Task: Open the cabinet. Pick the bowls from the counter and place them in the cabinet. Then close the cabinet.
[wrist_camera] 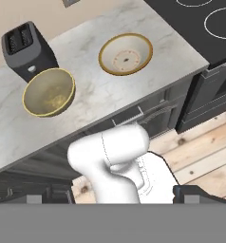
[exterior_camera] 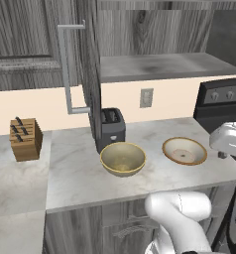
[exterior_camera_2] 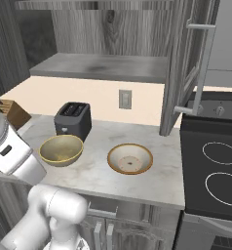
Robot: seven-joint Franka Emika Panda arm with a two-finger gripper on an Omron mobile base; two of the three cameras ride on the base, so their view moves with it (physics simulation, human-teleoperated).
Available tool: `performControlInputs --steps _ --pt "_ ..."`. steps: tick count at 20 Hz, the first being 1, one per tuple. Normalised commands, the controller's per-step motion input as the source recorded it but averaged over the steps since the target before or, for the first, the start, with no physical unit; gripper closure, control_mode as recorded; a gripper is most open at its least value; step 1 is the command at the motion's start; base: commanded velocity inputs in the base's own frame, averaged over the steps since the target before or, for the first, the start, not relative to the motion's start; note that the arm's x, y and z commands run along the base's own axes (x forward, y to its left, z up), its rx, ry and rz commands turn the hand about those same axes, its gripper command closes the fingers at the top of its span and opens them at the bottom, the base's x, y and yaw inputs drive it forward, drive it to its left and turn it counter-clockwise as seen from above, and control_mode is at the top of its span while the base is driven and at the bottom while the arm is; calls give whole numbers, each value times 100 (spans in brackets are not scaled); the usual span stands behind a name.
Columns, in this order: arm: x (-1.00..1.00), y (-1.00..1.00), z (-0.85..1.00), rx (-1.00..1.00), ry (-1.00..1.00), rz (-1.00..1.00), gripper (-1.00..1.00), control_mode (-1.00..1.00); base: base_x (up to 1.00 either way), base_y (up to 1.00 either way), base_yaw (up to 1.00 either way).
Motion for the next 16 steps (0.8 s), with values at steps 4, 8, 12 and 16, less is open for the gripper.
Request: performControlInputs --steps 4,8,12,16 --pt "35 0 0 1 11 0 -100 -100 0 0 0" --pt "25 0 -6 5 12 0 -100 -100 0 0 0" --pt "13 0 -14 1 3 3 -100 -100 0 0 0" --pt "8 0 -27 1 0 8 -100 -100 0 0 0"
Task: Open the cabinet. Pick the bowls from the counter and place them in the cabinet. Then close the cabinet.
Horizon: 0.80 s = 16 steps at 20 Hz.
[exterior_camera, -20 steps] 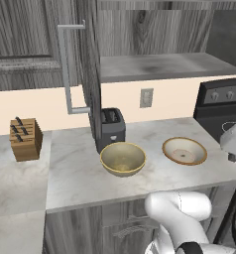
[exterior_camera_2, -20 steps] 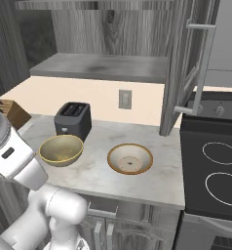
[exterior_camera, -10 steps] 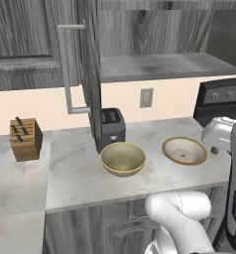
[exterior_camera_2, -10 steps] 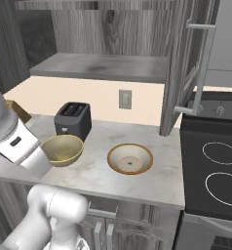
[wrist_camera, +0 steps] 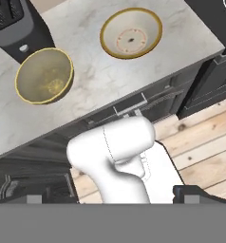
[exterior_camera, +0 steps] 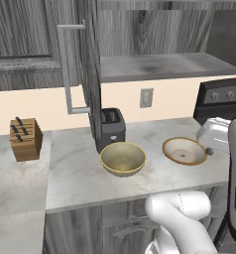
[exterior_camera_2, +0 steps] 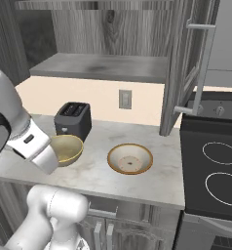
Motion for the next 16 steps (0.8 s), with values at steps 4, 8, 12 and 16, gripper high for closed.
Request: performControlInputs --steps 4,8,12,16 --pt "33 2 -39 0 -3 8 -100 -100 0 0 0" --pt "54 11 -38 0 -8 8 -100 -100 0 0 0" --pt "63 7 -41 0 -8 6 -100 -100 0 0 0" --pt "50 10 -26 0 -1 7 -100 -100 0 0 0"
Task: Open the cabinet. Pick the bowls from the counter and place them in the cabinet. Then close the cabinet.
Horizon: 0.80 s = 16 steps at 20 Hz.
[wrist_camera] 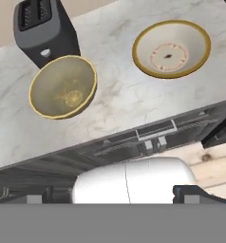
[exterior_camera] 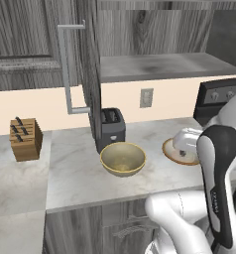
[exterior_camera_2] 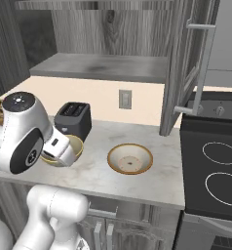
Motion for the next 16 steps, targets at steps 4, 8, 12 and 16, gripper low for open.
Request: performControlInputs --steps 4,8,12,16 --pt "48 11 -21 0 0 8 -100 -100 0 0 0" --pt "51 14 -20 0 0 8 -100 -100 0 0 0" --pt "47 8 -24 0 0 8 -100 -100 0 0 0" --pt "37 12 -36 1 0 8 -100 -100 0 0 0"
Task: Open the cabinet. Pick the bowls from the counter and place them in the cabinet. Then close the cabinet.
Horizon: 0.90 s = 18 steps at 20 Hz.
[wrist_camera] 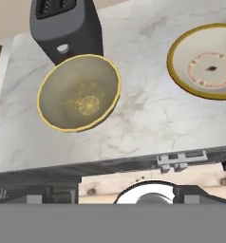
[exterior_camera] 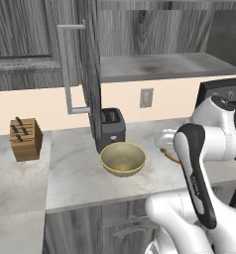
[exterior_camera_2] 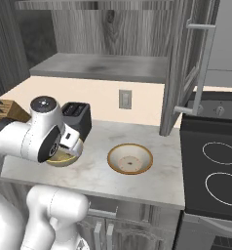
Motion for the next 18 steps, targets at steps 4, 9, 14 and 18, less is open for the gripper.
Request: performControlInputs --steps 4,9,14,18 --pt "33 12 -37 2 0 9 -100 -100 0 0 0" --pt "29 11 -31 0 0 7 -100 -100 0 0 0" --pt "30 7 -26 0 0 3 -100 -100 0 0 0" --pt "31 1 -34 2 2 0 -100 -100 0 0 0"
